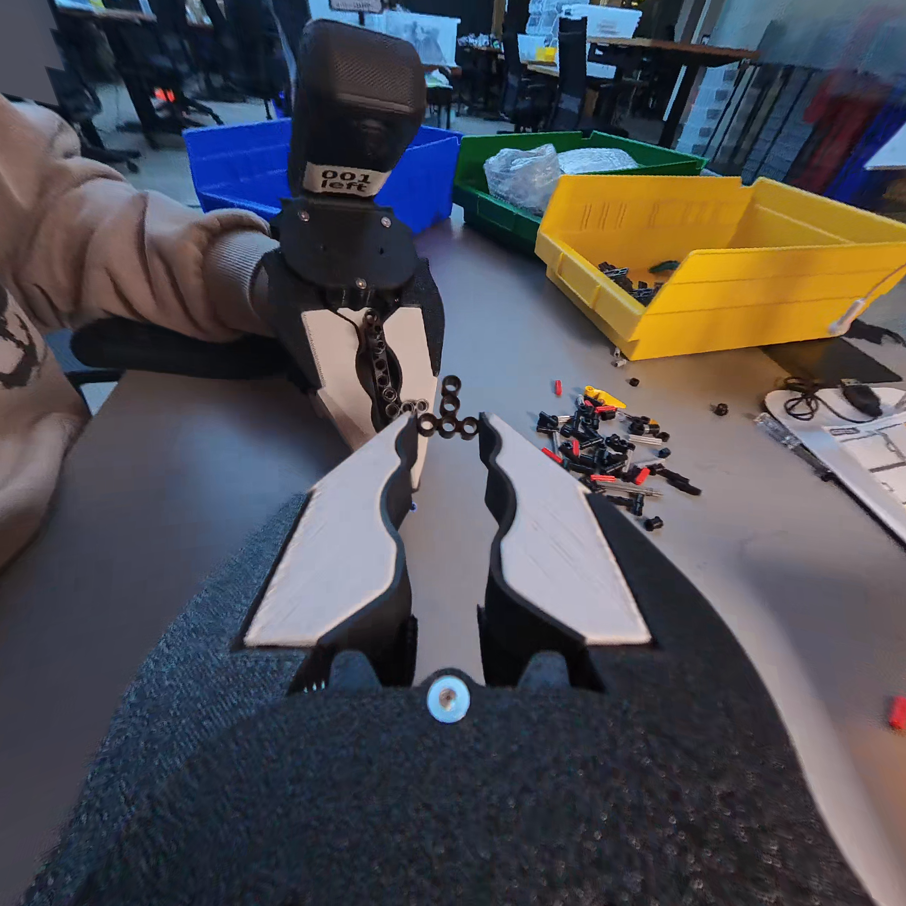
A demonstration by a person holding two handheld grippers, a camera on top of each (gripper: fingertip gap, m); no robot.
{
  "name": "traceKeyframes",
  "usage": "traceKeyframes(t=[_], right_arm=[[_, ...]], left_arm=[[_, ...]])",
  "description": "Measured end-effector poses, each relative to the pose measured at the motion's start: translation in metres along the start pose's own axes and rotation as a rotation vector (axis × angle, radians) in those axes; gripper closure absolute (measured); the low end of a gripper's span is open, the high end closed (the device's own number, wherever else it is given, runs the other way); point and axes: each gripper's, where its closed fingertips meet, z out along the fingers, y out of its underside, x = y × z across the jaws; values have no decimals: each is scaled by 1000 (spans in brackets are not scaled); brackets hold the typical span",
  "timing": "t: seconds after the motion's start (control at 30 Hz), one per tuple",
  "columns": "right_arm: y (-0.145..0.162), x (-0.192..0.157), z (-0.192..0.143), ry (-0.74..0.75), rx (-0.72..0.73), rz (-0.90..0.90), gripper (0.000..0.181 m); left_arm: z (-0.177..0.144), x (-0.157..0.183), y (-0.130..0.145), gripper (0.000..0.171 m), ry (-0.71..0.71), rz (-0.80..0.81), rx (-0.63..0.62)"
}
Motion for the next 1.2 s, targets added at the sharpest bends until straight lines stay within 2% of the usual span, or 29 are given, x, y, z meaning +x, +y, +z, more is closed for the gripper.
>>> traceKeyframes(t=[0.17,0.33,0.43,0.6,0.77,0.87,0.97,1.1,1.2], right_arm=[[11,-2,4,39,-71,-119,159],[23,-3,9,52,-141,-181,159],[27,-2,10,62,-162,-191,159],[26,1,9,62,-142,-146,159],[22,1,8,60,-117,-131,159],[23,0,9,53,-120,-127,159],[21,-3,11,54,-118,-152,159],[15,-9,13,75,-110,-237,159],[9,-12,14,106,-105,-319,159]], left_arm=[[1,0,2,158,8,-2,-13],[-3,0,4,142,23,-5,-18],[-11,-1,4,125,43,2,-16],[-6,-3,13,107,-88,234,-103],[-14,-6,-8,91,-159,319,-15],[-18,-4,-13,93,-125,257,34],[-27,-5,-26,111,-74,132,140],[-41,1,-49,131,123,-141,305],[-45,0,-54,144,186,-254,356]])
